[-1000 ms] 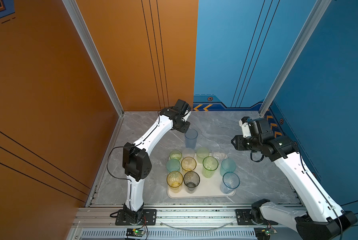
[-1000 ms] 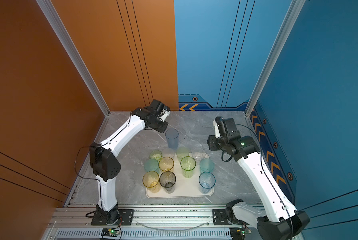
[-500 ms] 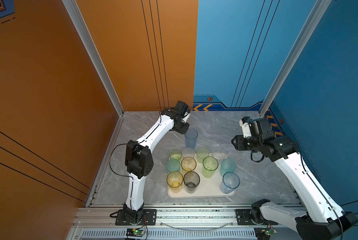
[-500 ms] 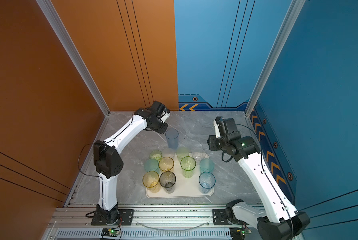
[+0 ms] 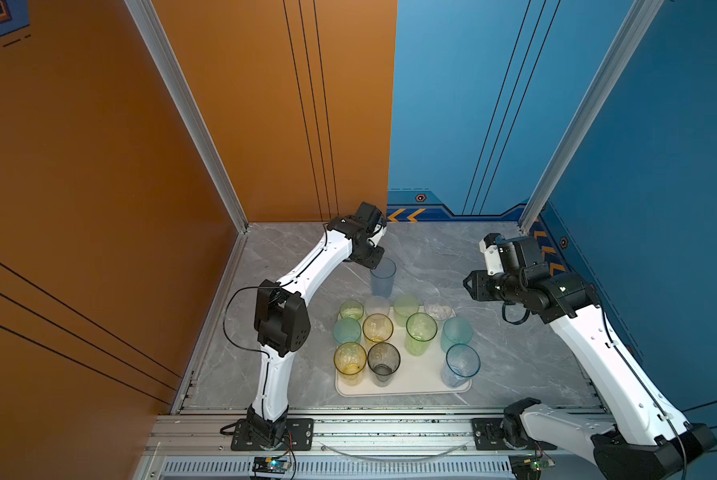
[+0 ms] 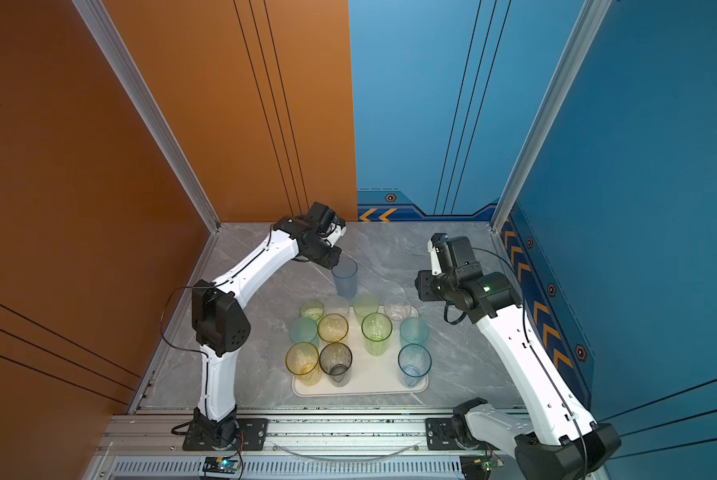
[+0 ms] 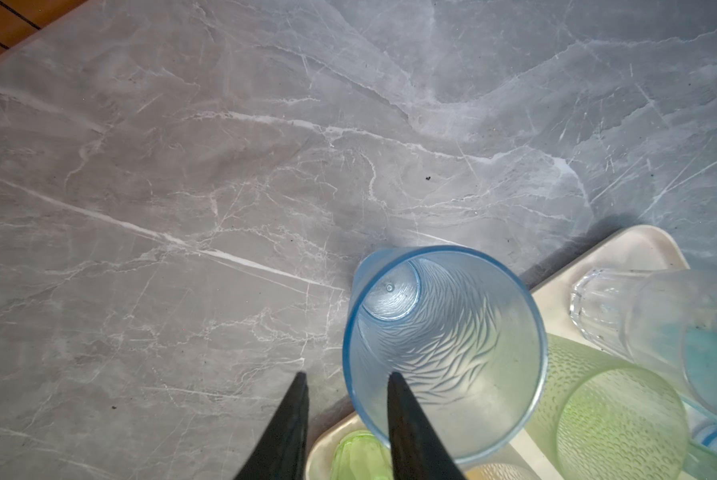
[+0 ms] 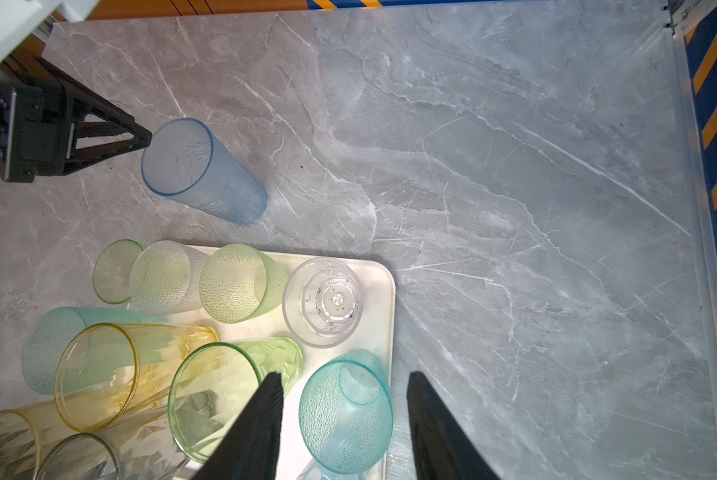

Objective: Place the glasses into the tray

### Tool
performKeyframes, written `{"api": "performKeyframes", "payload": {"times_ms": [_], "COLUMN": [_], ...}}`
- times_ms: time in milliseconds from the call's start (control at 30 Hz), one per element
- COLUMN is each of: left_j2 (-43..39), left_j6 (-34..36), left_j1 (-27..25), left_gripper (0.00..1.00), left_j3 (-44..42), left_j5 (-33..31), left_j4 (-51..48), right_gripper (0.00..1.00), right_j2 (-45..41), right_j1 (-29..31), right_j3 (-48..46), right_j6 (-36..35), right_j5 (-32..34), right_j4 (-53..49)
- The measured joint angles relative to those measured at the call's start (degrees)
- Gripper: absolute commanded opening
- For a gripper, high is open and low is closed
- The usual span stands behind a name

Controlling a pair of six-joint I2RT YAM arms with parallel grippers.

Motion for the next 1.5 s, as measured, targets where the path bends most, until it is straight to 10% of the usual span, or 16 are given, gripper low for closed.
{"api": "performKeyframes", "payload": {"times_ms": [1500], "left_j2": [6.23], "left_j6": [2.56], "left_j1": [0.11], "left_gripper": [0.00], "left_j3": [6.27], "left_j5": [-2.27], "left_j4": [-2.73], "right_gripper": [0.49], "right_j2": [-1.01], "right_j1": [-1.77], "right_j3": [-2.12], "right_j6": [-0.46], "right_j5": [-0.09], "right_j4": [0.46]}}
